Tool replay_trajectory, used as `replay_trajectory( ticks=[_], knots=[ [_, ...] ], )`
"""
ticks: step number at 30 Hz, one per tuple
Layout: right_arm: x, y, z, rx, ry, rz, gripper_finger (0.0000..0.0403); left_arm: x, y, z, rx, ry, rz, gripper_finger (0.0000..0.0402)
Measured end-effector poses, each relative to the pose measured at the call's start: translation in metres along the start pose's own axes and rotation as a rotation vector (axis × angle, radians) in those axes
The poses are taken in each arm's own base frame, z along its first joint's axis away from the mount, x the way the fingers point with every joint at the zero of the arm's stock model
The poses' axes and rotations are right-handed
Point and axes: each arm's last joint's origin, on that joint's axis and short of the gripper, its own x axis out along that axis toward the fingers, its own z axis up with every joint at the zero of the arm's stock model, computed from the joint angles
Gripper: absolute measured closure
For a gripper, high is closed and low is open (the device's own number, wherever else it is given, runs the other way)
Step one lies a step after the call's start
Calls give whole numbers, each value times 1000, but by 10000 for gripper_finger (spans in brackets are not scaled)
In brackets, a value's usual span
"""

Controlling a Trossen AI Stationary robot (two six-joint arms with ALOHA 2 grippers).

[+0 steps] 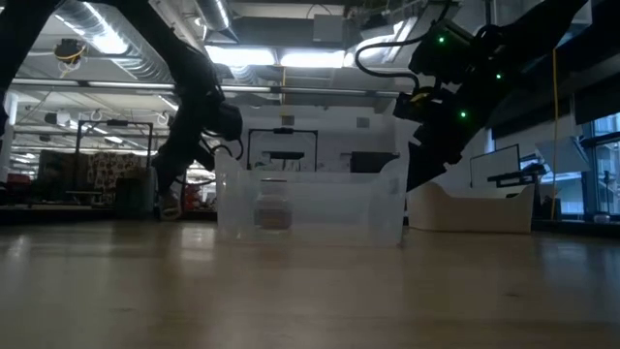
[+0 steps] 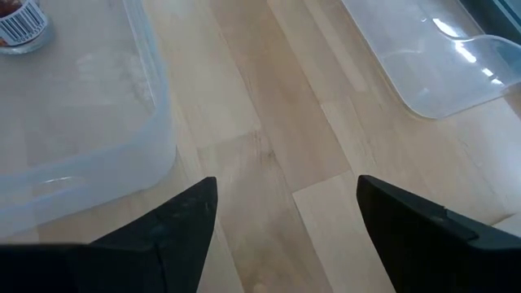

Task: Sort spices by type
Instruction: Put the top left transparent seasoning bottle into the bottom transparent bin

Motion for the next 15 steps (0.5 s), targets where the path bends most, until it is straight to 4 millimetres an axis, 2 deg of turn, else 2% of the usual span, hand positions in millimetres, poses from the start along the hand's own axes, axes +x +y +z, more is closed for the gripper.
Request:
replay_trajectory(
  ticks=[10, 15],
  knots=[
    [0, 0, 0, -6, 0, 0, 110, -1, -2, 1, 0, -4, 3, 353],
    [0, 0, 0, -7, 0, -1, 110, -7, -10, 7, 13, -19, 14, 349]
  ],
)
